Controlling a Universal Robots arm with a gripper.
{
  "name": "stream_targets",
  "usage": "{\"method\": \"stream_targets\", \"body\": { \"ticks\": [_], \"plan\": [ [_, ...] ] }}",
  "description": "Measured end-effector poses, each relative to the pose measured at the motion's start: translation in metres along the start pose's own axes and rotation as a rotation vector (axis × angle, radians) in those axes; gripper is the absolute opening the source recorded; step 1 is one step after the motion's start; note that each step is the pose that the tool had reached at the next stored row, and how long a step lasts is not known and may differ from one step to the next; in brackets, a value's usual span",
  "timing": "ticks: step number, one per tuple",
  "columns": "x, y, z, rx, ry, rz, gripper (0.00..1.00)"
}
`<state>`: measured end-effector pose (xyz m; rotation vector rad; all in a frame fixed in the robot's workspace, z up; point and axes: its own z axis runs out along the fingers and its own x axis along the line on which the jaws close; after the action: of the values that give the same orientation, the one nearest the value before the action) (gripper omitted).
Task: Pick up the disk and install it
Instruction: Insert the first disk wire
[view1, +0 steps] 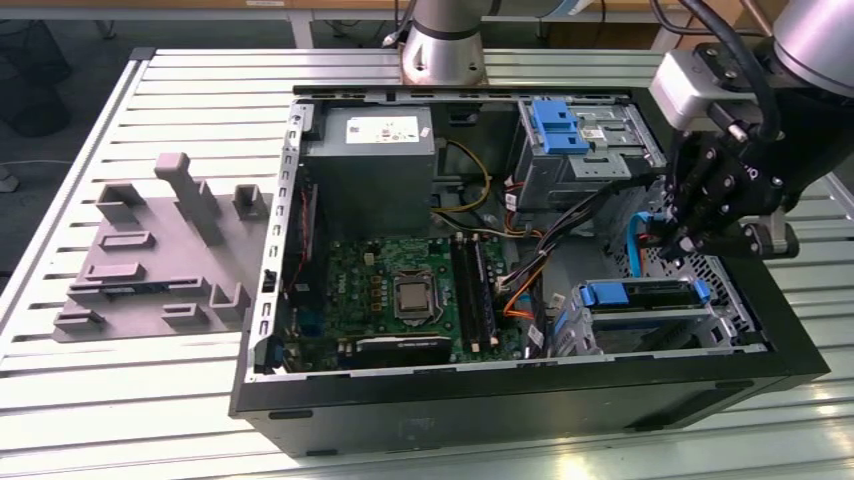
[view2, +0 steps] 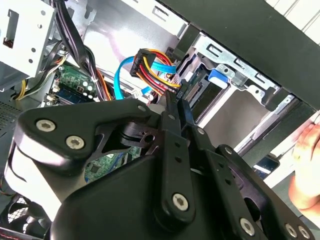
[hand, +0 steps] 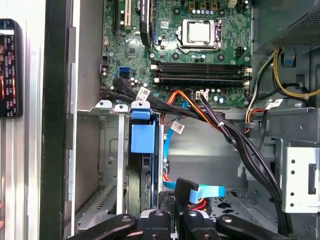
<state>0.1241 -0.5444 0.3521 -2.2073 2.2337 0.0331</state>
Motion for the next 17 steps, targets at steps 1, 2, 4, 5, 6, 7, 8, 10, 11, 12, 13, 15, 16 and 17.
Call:
{"method": "stream_targets", "body": {
  "ticks": [1, 2, 4, 5, 6, 7, 8, 10, 11, 12, 13, 15, 16, 17],
  "plan": [
    [0.0000, 0.0007, 0.0008, 0.0009, -0.0002, 0.006, 0.16],
    [0.0000, 0.0012, 0.0012, 0.0012, -0.0003, 0.013, 0.16],
    [0.0006, 0.0013, 0.0016, 0.0013, -0.0005, 0.016, 0.16],
    [0.0017, 0.0014, 0.0019, 0.0014, -0.0004, 0.016, 0.16],
    [0.0031, 0.0015, 0.0023, 0.0018, -0.0004, 0.016, 0.16],
    [0.0046, 0.0015, 0.0027, 0.0023, -0.0004, 0.015, 0.16],
    [0.0058, 0.0016, 0.0033, 0.0031, -0.0005, 0.015, 0.16],
    [0.0071, 0.0018, 0.0044, 0.0058, -0.0007, 0.013, 0.16],
    [0.0073, 0.0022, 0.0048, 0.0094, -0.0007, 0.013, 0.16],
    [0.0074, 0.0028, 0.0050, 0.0148, -0.0006, 0.012, 0.16],
    [0.0075, 0.0037, 0.0053, 0.0198, -0.0006, 0.012, 0.16],
    [0.0079, 0.0048, 0.0061, 0.0220, -0.0008, 0.011, 0.16],
    [0.0086, 0.0049, 0.0067, 0.0220, -0.0005, 0.011, 0.16],
    [0.0093, 0.0049, 0.0074, 0.0221, -0.0006, 0.011, 0.16]
  ]
}}
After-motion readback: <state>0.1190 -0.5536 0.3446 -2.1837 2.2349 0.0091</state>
